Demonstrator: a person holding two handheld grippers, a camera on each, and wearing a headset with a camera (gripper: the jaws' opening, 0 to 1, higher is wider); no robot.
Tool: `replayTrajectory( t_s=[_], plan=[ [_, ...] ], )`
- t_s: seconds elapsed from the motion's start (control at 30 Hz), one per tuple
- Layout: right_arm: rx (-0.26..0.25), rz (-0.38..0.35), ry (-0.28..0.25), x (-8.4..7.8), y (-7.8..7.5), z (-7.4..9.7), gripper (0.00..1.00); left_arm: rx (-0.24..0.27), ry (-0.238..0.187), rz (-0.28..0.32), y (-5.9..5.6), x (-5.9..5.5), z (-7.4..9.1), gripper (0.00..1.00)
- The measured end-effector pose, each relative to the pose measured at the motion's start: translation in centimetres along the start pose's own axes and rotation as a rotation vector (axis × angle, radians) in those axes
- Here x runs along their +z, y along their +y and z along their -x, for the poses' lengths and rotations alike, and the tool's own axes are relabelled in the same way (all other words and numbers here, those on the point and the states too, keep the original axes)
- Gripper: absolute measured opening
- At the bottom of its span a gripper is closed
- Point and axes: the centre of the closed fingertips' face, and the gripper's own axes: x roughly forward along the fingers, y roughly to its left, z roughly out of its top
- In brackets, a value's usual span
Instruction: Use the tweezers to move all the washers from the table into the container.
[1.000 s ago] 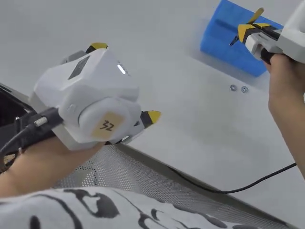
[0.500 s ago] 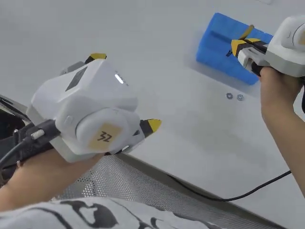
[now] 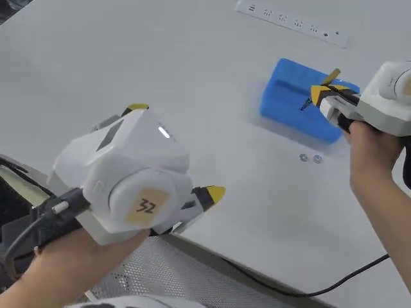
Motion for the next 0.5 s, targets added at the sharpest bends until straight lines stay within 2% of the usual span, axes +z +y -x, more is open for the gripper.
replayTrajectory(
  t_s=[0.07,0.27,0.4,0.5],
  plan=[
    [0.02,-0.028,-0.033,1.1,0.4,0.9,0.04,-0.006,-0.003,0.012,-0.2,0.1,0.1,0.93],
    [0.023,-0.022,-0.106,3.4,1.4,4.1,0.04,-0.028,-0.022,0.062,-0.5,0.5,0.8,0.94],
    [0.023,-0.009,-0.119,3.6,1.9,5.5,0.04,-0.043,-0.022,0.06,-0.6,0.6,1.1,0.94],
    [0.017,0.009,-0.108,2.7,2.1,6.3,0.04,-0.046,-0.02,0.043,-0.5,0.7,1.3,0.93]
  ],
)
